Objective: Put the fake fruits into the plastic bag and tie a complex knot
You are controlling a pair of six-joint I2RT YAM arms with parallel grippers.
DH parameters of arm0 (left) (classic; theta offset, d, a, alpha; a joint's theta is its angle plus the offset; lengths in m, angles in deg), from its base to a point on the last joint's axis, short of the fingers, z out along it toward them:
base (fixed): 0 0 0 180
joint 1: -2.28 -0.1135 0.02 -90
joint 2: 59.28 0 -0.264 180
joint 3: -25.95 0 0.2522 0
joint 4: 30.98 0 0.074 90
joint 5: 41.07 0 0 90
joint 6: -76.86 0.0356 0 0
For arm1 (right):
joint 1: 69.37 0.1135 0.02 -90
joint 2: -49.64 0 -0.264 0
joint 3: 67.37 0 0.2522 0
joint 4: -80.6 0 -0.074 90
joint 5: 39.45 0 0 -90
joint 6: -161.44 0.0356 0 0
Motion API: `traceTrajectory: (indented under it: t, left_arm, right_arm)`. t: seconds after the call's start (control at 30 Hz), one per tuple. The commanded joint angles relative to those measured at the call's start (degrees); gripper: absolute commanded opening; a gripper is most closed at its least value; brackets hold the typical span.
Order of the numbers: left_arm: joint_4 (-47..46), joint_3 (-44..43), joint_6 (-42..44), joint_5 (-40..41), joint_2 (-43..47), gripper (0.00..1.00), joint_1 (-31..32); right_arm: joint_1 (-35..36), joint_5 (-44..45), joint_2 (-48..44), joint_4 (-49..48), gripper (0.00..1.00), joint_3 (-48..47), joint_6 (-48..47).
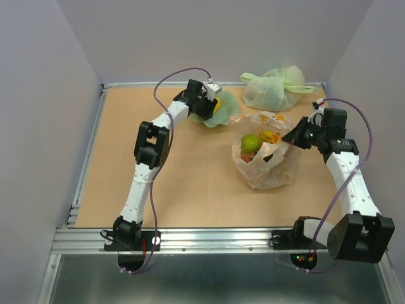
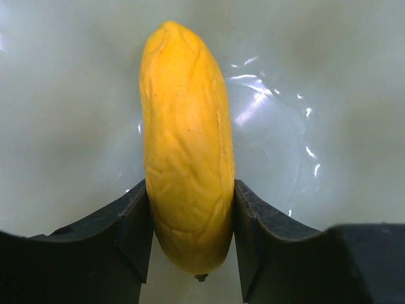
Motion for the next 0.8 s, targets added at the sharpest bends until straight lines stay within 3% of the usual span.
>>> traceTrajectory:
  t: [0.0,0.13,0.23,0.37,0.5,0.77]
  left_arm:
    - [-7.0,8.3,-3.7,-4.2,13.8,0.24,-0.3]
    - [-10.4,16.6,-7.1,-9.8,25.5,0.2,-0.9]
    - [-10.4,24.5,-7.7,-11.2,35.7,0.22,-1.0]
    - [-9.3,38.7,-4.8,-16.7,50.4,0.23,-1.2]
    - [-5.0,44.9,-2.9,-21.5,58.6,0.23,-0.8]
    - [-1.6,52.2,-1.5,-15.5,65.8,0.24,12.9]
  right_arm:
    - [0.3,-1.1,-1.1,-1.1,0.0,-2.2,-0.4]
    - [0.3,-1.2,-1.5,-1.1,0.0,-2.7,-0.6]
    - [0.3,-3.4,-2.2,-1.2,0.0,-2.5,-1.4]
    - [0.3,-4.9,-2.3,-1.5,0.0,-2.2,-1.3]
    - [0.3,-5.4,-2.6,-1.7,0.0,-2.8,-1.9]
    - [0.3,-7.0,-2.2,-3.3,0.0,-2.9,-0.8]
